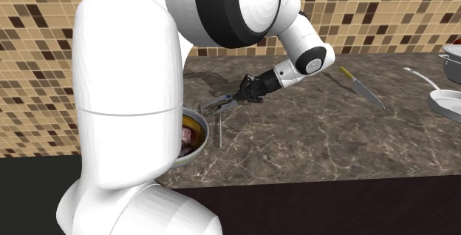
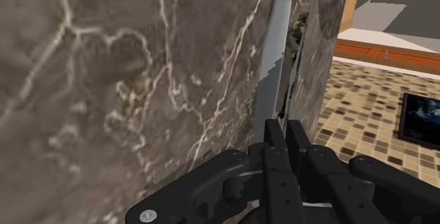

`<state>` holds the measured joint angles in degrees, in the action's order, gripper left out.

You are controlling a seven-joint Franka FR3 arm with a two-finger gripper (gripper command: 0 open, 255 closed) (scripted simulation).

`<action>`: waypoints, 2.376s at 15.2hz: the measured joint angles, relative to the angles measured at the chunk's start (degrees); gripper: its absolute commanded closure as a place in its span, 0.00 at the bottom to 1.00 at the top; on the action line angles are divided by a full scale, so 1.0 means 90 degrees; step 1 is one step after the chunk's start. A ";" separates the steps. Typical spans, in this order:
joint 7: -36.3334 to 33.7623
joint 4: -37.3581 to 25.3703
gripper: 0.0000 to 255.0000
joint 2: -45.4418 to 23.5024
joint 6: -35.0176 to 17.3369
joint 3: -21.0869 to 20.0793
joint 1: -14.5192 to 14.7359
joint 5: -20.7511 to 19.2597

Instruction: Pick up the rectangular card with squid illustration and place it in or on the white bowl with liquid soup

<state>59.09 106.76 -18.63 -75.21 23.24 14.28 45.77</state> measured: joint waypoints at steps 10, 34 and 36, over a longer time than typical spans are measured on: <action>-0.0299 -0.0179 1.00 0.0240 0.0278 0.0023 -0.0001 -0.0018; -0.1550 -0.1371 1.00 0.0800 0.1528 0.0082 -0.0104 0.0199; -0.1647 -0.1447 1.00 0.0843 0.1606 0.0082 -0.0106 0.0228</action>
<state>44.27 93.73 -11.04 -60.76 23.97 13.33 47.83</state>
